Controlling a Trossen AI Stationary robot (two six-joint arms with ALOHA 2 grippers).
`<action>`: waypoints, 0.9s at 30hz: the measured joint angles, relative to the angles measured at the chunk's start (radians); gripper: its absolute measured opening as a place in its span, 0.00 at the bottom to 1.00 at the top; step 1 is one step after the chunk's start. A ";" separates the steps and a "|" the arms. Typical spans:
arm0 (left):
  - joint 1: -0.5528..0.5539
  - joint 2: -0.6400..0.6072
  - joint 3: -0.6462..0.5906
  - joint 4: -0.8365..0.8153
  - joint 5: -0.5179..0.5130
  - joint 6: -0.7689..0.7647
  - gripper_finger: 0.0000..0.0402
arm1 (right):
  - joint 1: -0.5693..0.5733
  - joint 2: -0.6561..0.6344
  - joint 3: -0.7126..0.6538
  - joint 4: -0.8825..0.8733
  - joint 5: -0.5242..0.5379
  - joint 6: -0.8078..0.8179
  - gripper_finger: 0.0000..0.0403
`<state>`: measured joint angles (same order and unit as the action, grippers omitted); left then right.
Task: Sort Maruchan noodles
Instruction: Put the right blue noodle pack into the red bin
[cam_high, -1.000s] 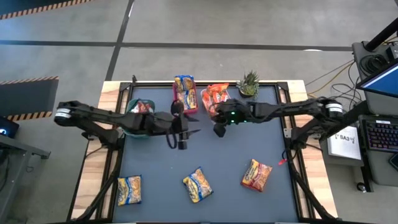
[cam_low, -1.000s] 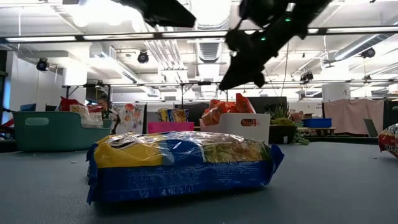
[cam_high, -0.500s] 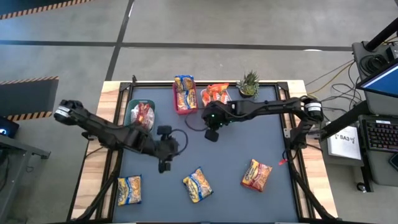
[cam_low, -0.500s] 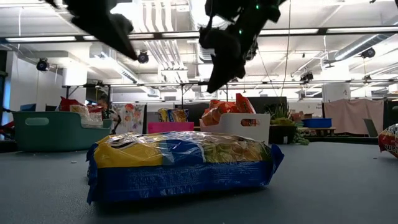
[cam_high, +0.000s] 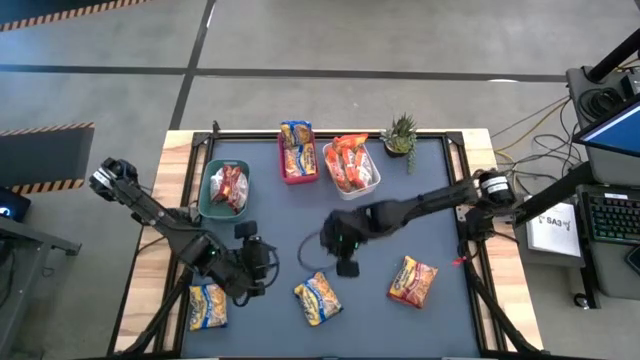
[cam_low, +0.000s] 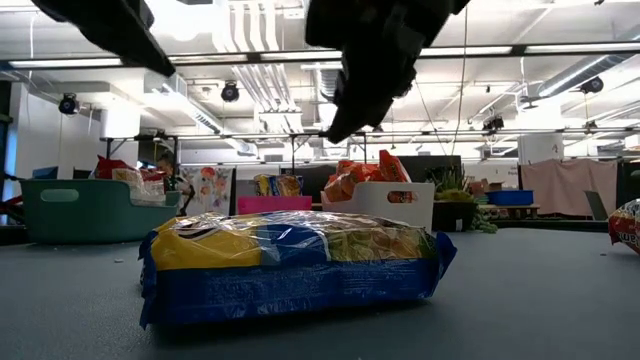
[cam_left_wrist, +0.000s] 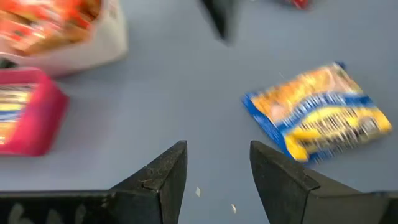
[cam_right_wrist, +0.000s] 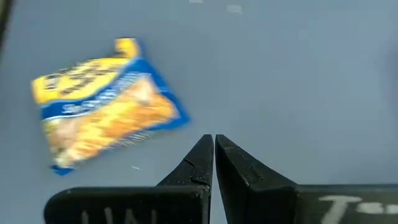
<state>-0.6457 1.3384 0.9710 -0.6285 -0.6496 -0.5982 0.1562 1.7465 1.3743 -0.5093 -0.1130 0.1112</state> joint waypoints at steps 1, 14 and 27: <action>-0.011 0.000 0.000 0.000 -0.035 -0.015 0.39 | 0.024 0.015 0.000 0.030 0.000 0.000 0.02; -0.043 0.002 0.000 0.010 -0.085 -0.100 0.39 | 0.154 0.229 0.013 0.353 -0.061 0.038 0.02; -0.043 0.003 -0.001 0.064 -0.115 -0.065 0.39 | 0.115 0.276 0.014 0.420 -0.131 0.038 0.02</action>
<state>-0.6884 1.3411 0.9696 -0.5643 -0.7644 -0.6628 0.2713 2.0220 1.3888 -0.0889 -0.2443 0.1491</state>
